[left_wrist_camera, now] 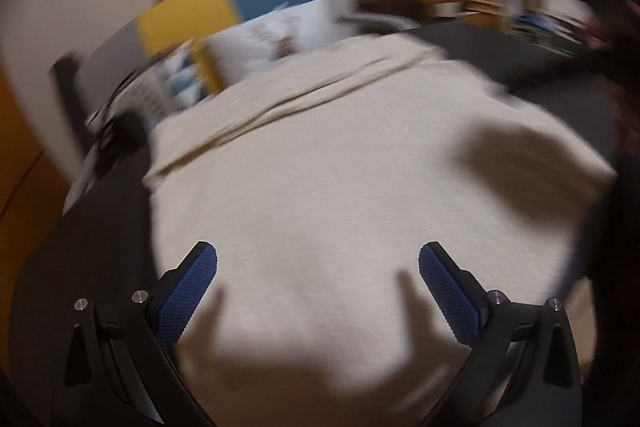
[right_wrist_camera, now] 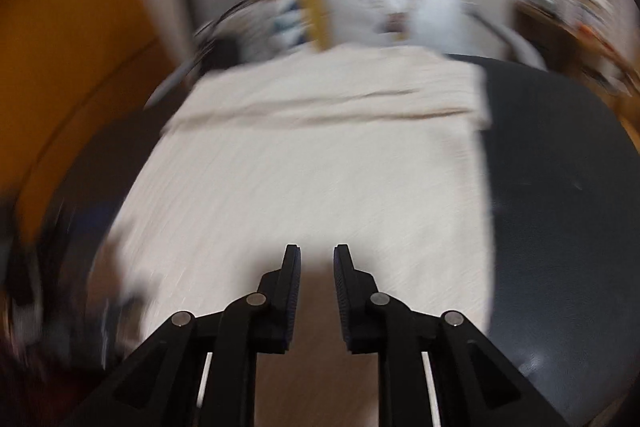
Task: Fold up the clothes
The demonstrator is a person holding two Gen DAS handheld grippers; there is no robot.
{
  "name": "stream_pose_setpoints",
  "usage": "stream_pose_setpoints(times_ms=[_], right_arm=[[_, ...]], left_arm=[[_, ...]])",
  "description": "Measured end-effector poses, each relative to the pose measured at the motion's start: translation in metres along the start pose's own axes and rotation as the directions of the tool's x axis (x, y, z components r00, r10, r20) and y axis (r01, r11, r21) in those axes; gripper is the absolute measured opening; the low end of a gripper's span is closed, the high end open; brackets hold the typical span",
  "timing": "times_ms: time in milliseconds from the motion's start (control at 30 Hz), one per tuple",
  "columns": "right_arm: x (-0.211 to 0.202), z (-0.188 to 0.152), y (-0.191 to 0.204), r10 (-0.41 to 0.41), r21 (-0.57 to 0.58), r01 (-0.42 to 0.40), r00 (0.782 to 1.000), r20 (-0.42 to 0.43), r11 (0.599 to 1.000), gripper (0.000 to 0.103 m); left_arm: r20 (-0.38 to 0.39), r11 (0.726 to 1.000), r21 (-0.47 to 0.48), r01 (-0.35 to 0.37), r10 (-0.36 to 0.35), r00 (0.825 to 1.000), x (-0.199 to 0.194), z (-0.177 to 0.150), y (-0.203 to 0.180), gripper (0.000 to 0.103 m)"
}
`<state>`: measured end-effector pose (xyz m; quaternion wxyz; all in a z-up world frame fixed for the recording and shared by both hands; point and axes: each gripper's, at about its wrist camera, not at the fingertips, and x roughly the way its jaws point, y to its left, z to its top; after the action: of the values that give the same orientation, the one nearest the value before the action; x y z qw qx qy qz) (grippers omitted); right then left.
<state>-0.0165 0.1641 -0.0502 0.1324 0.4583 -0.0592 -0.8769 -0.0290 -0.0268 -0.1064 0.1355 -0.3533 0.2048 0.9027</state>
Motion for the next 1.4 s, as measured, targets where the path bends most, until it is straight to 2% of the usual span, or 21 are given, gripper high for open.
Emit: stream_pose_setpoints(times_ms=[33, 100, 167, 300, 400, 500, 600, 700, 800, 900, 1000, 1067, 1333, 1400], right_arm=[[0.003, -0.007, 0.01, 0.01, -0.038, -0.011, 1.0, -0.026, 0.999, 0.016], [0.011, -0.021, 0.017, 0.012, -0.055, -0.017, 0.997, -0.077, 0.998, 0.016], [0.019, -0.037, 0.017, 0.024, -0.054, -0.032, 0.989, -0.144, 0.998, 0.017], [0.002, -0.06, 0.012, 0.014, -0.11, -0.034, 0.985, -0.174, 0.993, 0.015], [-0.009, -0.069, -0.004, 0.028, -0.074, -0.045, 0.977, -0.213, 0.996, 0.015], [-0.021, -0.065, -0.002, 0.018, -0.057, -0.03, 0.98, -0.2, 0.998, 0.016], [-0.027, -0.047, 0.017, 0.084, -0.057, -0.092, 0.988, -0.127, 0.994, 0.018], [-0.006, -0.025, 0.044, 0.026, -0.109, -0.038, 0.993, -0.115, 0.993, 0.018], [0.023, -0.013, 0.064, 0.019, -0.138, -0.039, 0.989, -0.147, 0.99, 0.018], [0.038, -0.017, 0.075, -0.027, -0.194, -0.006, 0.986, -0.167, 0.981, 0.018], [0.031, -0.03, 0.075, -0.049, -0.224, 0.008, 0.983, -0.179, 0.975, 0.018], [0.024, -0.036, 0.074, -0.038, -0.215, -0.003, 0.981, -0.188, 0.977, 0.018], [0.021, -0.013, 0.096, 0.035, -0.218, -0.07, 0.986, -0.162, 0.973, 0.018], [0.02, -0.007, 0.102, 0.053, -0.219, -0.087, 0.986, -0.156, 0.972, 0.018]], left_arm=[[-0.031, 0.999, -0.011, -0.031, 0.031, 0.999, 0.01, -0.003, 0.008, 0.103], [-0.061, 0.999, -0.029, -0.043, 0.041, 0.997, 0.02, -0.011, 0.019, 0.103], [-0.067, 0.996, -0.084, -0.013, 0.008, 0.998, 0.025, -0.015, 0.032, 0.103], [-0.087, 0.991, -0.137, 0.008, -0.02, 0.996, 0.032, -0.016, 0.044, 0.103], [-0.089, 0.975, -0.216, 0.056, -0.077, 0.993, 0.038, -0.021, 0.051, 0.103], [-0.063, 0.975, -0.214, 0.052, -0.067, 0.996, 0.035, -0.024, 0.048, 0.103], [-0.056, 0.974, -0.219, 0.054, -0.068, 0.996, 0.035, -0.025, 0.048, 0.103], [-0.058, 0.974, -0.218, 0.057, -0.071, 0.996, 0.034, -0.025, 0.048, 0.103], [-0.058, 0.974, -0.217, 0.061, -0.075, 0.996, 0.033, -0.027, 0.049, 0.103], [-0.052, 0.973, -0.219, 0.067, -0.08, 0.995, 0.031, -0.03, 0.05, 0.102], [-0.044, 0.973, -0.218, 0.073, -0.084, 0.996, 0.031, -0.032, 0.051, 0.102], [-0.037, 0.973, -0.217, 0.075, -0.085, 0.996, 0.031, -0.032, 0.051, 0.103], [-0.052, 0.973, -0.211, 0.096, -0.109, 0.993, 0.027, -0.026, 0.055, 0.103], [-0.038, 0.975, -0.214, 0.066, -0.075, 0.996, 0.02, -0.026, 0.061, 0.103]])
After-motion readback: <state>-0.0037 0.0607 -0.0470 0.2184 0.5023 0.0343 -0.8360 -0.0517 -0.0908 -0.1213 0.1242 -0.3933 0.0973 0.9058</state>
